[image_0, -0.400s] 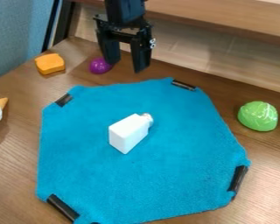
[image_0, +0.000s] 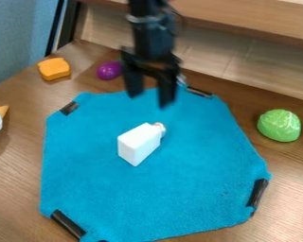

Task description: Fold the cloth from right to left

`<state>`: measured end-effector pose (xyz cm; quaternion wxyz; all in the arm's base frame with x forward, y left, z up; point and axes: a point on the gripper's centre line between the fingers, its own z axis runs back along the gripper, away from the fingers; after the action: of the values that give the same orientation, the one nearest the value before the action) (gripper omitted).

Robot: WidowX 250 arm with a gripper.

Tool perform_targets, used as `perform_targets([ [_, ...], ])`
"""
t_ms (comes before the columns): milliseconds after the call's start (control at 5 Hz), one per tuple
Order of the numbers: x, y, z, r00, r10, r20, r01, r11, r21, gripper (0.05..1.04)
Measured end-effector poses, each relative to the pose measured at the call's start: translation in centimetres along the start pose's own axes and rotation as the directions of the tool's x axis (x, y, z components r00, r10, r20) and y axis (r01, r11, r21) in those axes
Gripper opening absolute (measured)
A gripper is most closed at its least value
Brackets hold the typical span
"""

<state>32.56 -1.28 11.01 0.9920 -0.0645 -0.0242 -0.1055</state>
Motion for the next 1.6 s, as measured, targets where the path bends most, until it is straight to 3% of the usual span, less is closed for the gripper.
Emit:
perform_targets([
  [200,0.5,-3.6,0.4,0.996,-0.080,0.024,0.079,0.996,0.049,1.000],
  [400,0.2,-6.5,-0.6,0.996,-0.092,0.011,0.091,0.993,0.075,1.000],
  [600,0.0,-9.5,-2.8,0.998,-0.058,-0.035,0.060,0.995,0.084,1.000],
  [800,0.4,-11.1,-4.6,0.999,0.021,-0.031,-0.018,0.997,0.068,1.000],
  [1000,1.2,-12.6,-6.8,0.995,0.101,-0.004,-0.101,0.995,0.022,1.000],
  [1200,1.3,-13.2,-9.0,0.988,0.156,-0.023,-0.155,0.988,0.014,1.000],
  [1600,2.1,-14.4,-10.3,0.991,0.132,-0.002,-0.131,0.990,0.049,0.970],
])
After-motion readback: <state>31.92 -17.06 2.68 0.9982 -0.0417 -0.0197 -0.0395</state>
